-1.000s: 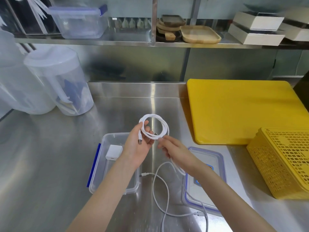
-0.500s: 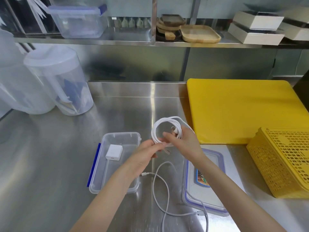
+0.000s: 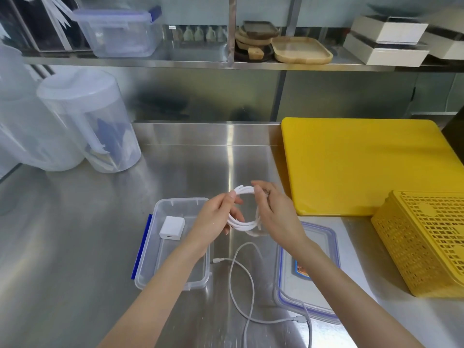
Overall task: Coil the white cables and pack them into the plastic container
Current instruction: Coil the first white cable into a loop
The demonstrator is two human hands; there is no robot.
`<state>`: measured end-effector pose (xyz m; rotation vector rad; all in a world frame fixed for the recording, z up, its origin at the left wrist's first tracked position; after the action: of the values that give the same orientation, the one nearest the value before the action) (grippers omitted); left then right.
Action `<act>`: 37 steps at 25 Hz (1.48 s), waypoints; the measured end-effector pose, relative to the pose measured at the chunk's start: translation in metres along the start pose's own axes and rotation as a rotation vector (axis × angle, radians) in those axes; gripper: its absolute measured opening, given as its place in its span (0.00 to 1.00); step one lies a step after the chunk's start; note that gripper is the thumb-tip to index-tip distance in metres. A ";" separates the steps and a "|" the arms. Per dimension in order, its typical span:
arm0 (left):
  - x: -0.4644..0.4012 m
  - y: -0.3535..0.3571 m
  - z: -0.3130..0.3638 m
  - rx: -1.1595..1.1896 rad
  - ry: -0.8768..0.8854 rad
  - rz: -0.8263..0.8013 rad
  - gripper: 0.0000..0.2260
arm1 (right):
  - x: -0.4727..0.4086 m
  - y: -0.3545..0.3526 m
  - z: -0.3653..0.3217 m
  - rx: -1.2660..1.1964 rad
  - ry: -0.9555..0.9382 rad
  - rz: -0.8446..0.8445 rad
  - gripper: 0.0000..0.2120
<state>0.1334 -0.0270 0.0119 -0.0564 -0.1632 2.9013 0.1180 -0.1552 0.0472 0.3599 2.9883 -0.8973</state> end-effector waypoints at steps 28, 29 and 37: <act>-0.005 -0.040 -0.040 0.761 -0.249 0.389 0.09 | -0.011 -0.024 0.061 -0.564 0.468 0.012 0.10; -0.005 -0.034 -0.037 0.774 -0.240 0.364 0.10 | -0.009 -0.012 0.053 -0.451 0.414 -0.084 0.06; -0.004 -0.009 -0.013 0.876 -0.115 0.296 0.12 | 0.008 0.042 0.038 -0.444 0.419 -0.383 0.15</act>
<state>0.1403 -0.0181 0.0002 0.2552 1.1713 2.9724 0.1171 -0.1400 -0.0083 -0.0466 3.5895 -0.1377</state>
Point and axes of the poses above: each hand's wrist, its own x-axis away from the middle knuckle, its own y-axis out of the palm, z = x × y, the point moved 10 cm from there along -x, towards the middle knuckle, and after that the axes turned 9 degrees about y, right-handed, at the moved point
